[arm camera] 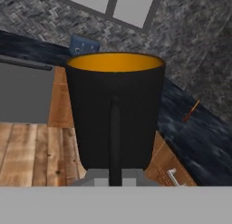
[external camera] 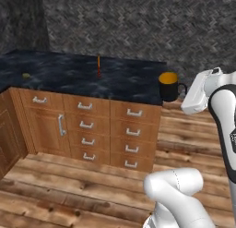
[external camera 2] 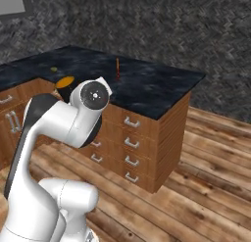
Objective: Open the cabinet directly in front. Then move the beer and the mug to the dining counter with the candle on it.
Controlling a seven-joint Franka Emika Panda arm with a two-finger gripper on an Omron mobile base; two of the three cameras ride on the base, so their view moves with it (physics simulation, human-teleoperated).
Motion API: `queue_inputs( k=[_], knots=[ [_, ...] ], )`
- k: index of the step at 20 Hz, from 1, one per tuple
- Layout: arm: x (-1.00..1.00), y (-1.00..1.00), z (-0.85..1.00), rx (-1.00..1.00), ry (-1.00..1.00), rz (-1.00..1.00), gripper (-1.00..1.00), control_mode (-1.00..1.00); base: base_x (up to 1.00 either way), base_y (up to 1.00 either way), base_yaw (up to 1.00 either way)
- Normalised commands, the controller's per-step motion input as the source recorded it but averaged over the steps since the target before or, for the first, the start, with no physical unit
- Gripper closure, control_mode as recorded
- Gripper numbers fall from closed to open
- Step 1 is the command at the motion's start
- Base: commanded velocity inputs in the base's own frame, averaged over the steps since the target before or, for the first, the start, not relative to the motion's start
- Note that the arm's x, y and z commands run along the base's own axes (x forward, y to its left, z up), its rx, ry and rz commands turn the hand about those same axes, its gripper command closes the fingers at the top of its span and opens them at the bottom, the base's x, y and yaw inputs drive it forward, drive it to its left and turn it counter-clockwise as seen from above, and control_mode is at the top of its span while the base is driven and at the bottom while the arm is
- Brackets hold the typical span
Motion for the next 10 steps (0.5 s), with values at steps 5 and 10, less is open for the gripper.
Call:
queue_inputs(
  k=[5, 10],
  knots=[
    [0.00, 0.00, 0.00, 0.00, 0.00, 0.00, 1.00, 1.00, 0.47, 0.11, -0.17],
    [0.00, 0.00, 0.00, 0.00, 0.00, 0.00, 1.00, 1.00, 0.49, 0.18, -0.16]
  ],
)
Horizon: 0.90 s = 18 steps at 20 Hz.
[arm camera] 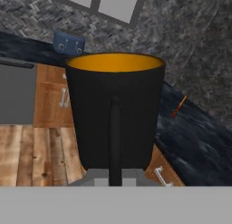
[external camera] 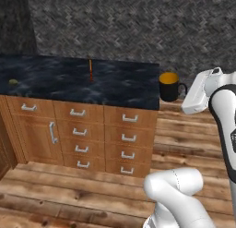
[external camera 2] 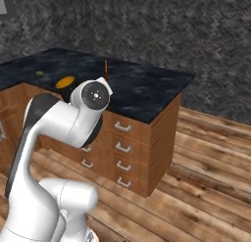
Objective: Open the cabinet directly in front. Then move the beer and the mug to the dining counter with the candle on it.
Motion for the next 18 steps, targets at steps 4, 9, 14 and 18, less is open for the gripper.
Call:
queue_inputs(
  k=[4, 9, 14, 18],
  knots=[
    [0.00, 0.00, 0.00, 0.00, 0.00, 0.00, 1.00, 1.00, 0.44, 0.21, -0.16],
    [0.00, 0.00, 0.00, 0.00, 0.00, 0.00, 1.00, 1.00, 0.41, 0.23, -0.16],
    [0.00, 0.00, 0.00, 0.00, 0.00, 0.00, 1.00, 1.00, 0.43, 0.23, -0.16],
    [0.00, 0.00, 0.00, 0.00, 0.00, 0.00, 1.00, 1.00, 0.48, 0.28, -0.17]
  ],
)
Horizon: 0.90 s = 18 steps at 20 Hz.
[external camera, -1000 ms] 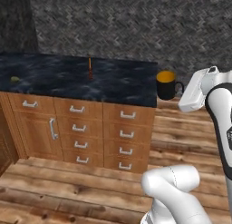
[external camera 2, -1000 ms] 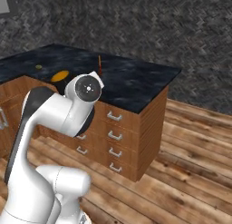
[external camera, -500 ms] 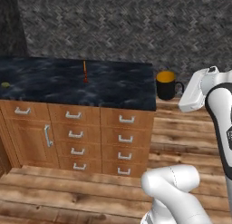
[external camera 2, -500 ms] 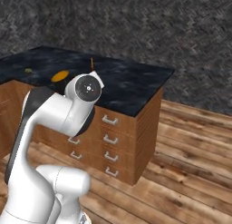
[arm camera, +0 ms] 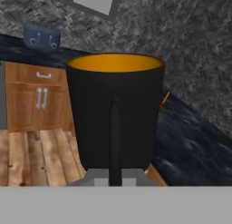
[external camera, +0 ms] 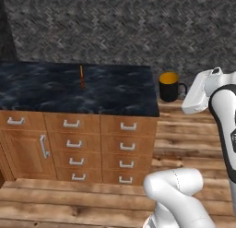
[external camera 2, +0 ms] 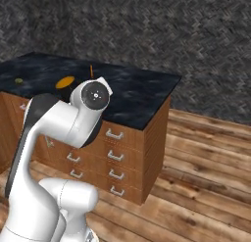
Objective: Open the cabinet directly in front. Then move the beer and the mug to the dining counter with the candle on it.
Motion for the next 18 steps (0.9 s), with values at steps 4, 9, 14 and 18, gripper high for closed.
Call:
queue_inputs(
  k=[4, 9, 14, 18],
  knots=[
    [0.00, 0.00, 0.00, 0.00, 0.00, 0.00, 1.00, 1.00, 0.48, 0.29, -0.17],
    [0.00, 0.00, 0.00, 0.00, 0.00, 0.00, 1.00, 1.00, 0.48, 0.28, -0.17],
    [0.00, 0.00, 0.00, 0.00, 0.00, 0.00, 1.00, 1.00, 0.47, 0.29, -0.17],
    [0.00, 0.00, 0.00, 0.00, 0.00, 0.00, 1.00, 1.00, 0.44, 0.29, -0.16]
  ],
)
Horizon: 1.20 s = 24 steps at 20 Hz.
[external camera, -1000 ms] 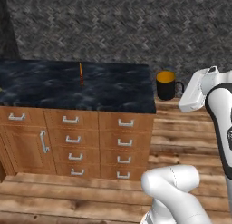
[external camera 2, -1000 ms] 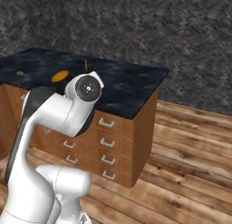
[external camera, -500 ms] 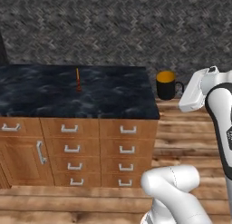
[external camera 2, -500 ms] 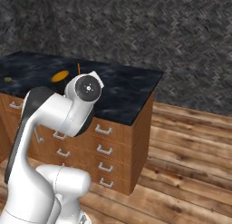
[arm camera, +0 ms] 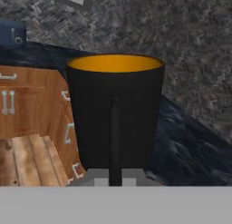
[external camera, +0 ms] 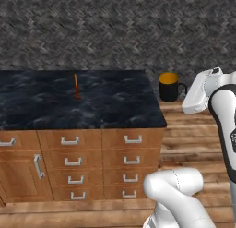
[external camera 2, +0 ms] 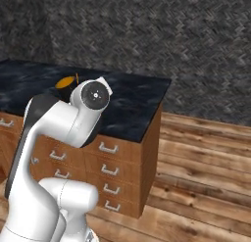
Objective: Open the cabinet directly in front. Then move the beer and the mug to the dining counter with the candle on it.
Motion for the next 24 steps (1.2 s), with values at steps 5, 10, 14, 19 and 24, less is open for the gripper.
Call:
queue_inputs(
  k=[5, 10, 14, 19, 24],
  knots=[
    [0.00, 0.00, 0.00, 0.00, 0.00, 0.00, 1.00, 1.00, 0.41, 0.28, -0.15],
    [0.00, 0.00, 0.00, 0.00, 0.00, 0.00, 1.00, 1.00, 0.42, 0.27, -0.13],
    [0.00, 0.00, 0.00, 0.00, 0.00, 0.00, 1.00, 1.00, 0.42, 0.32, -0.12],
    [0.00, 0.00, 0.00, 0.00, 0.00, 0.00, 1.00, 1.00, 0.41, 0.34, -0.12],
    [0.00, 0.00, 0.00, 0.00, 0.00, 0.00, 1.00, 1.00, 0.40, 0.34, -0.12]
  ],
)
